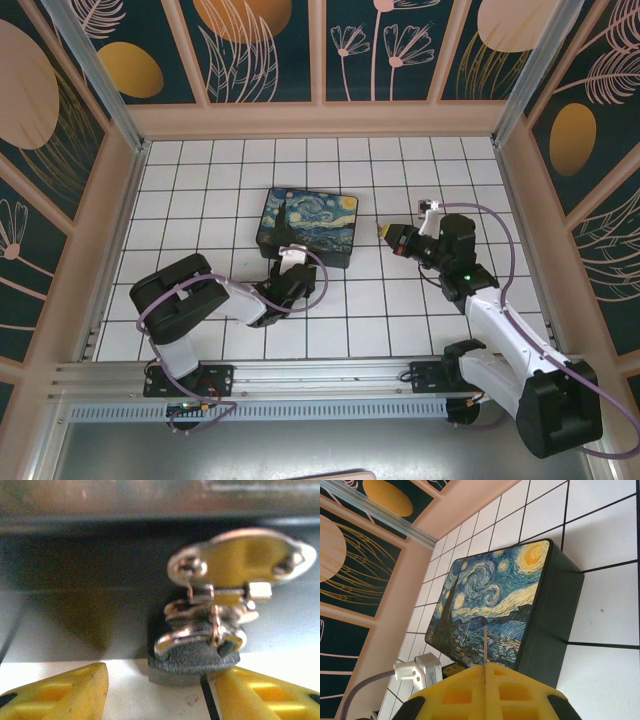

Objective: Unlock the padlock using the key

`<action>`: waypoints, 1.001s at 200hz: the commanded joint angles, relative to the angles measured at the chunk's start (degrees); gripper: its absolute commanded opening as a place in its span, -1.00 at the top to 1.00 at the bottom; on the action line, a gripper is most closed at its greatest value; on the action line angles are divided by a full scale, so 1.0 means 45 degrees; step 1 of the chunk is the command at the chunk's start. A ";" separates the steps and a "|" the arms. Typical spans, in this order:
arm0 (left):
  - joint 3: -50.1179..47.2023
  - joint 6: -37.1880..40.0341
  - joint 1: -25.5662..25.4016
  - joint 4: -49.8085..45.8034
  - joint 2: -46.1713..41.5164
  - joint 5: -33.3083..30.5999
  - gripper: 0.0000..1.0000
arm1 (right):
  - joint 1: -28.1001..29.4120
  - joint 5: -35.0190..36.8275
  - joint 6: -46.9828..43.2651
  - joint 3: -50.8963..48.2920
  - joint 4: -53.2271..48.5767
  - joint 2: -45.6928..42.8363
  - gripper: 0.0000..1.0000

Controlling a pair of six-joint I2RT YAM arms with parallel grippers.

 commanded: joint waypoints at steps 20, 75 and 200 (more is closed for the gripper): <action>0.0399 0.0088 0.0094 0.0673 0.0414 -0.0602 -0.11 | 0.0239 0.0340 -0.0084 0.0031 0.0190 -0.0064 1.00; 0.0455 0.0129 0.0096 0.0920 0.0663 -0.0710 0.15 | 0.0424 0.0416 -0.0181 0.0185 -0.0078 -0.0071 1.00; 0.0210 0.0304 0.0094 0.0824 -0.0127 -0.0657 0.56 | 0.0681 0.0594 -0.0059 0.0153 0.0008 0.0035 1.00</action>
